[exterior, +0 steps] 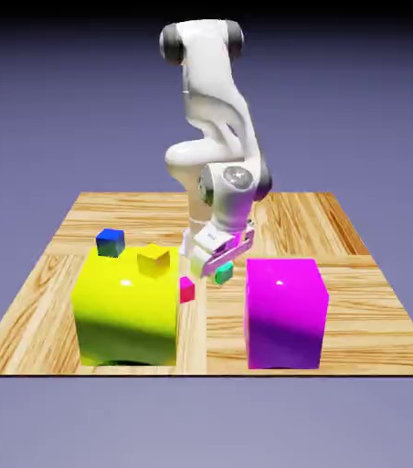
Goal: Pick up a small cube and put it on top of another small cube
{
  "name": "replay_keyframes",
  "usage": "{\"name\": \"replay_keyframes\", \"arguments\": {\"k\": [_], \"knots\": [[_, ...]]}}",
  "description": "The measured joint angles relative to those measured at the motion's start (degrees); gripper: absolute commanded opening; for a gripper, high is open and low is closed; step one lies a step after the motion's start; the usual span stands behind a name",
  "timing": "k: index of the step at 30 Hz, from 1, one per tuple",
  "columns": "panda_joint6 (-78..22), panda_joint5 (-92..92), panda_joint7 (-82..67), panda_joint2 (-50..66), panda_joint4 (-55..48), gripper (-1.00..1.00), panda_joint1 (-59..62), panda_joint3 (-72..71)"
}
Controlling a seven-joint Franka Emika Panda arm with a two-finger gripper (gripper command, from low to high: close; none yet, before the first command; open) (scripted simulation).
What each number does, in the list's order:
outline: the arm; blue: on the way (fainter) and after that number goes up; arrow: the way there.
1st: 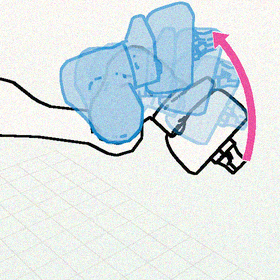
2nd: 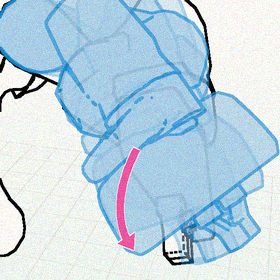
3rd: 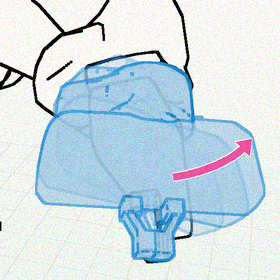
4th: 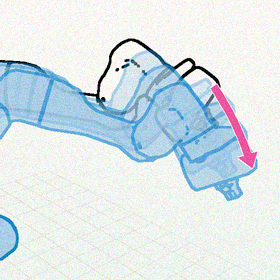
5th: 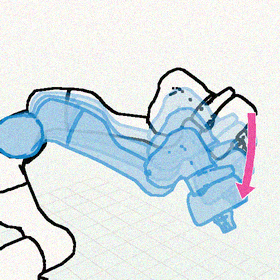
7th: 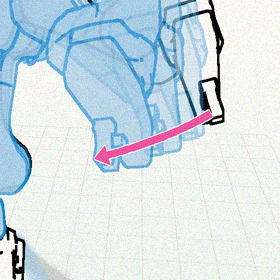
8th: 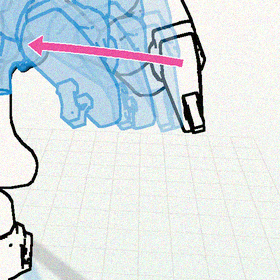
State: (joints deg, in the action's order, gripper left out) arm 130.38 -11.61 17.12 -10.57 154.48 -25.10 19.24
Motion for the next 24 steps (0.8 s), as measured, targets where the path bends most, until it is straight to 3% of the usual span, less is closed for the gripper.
{"name": "replay_keyframes", "arguments": {"k": [8,12,16,20,21,24], "knots": [[-19.02,0.11,-4.46,-7.15,-12.6,-1.0,8.72,5.93],[-22.07,-2.6,-10.63,-12.11,-15.28,-1.0,17.03,11.12],[-19.18,-6.02,-11.83,-15.23,-16.95,-1.0,22.26,12.9],[-9.23,-6.48,-12.26,-11.26,-10.87,-1.0,22.41,15.42],[-7.73,-6.55,-12.32,-10.66,-9.95,1.0,22.43,15.79],[-10.17,-6.59,-12.14,-11.65,-11.47,1.0,22.4,15.17]]}}
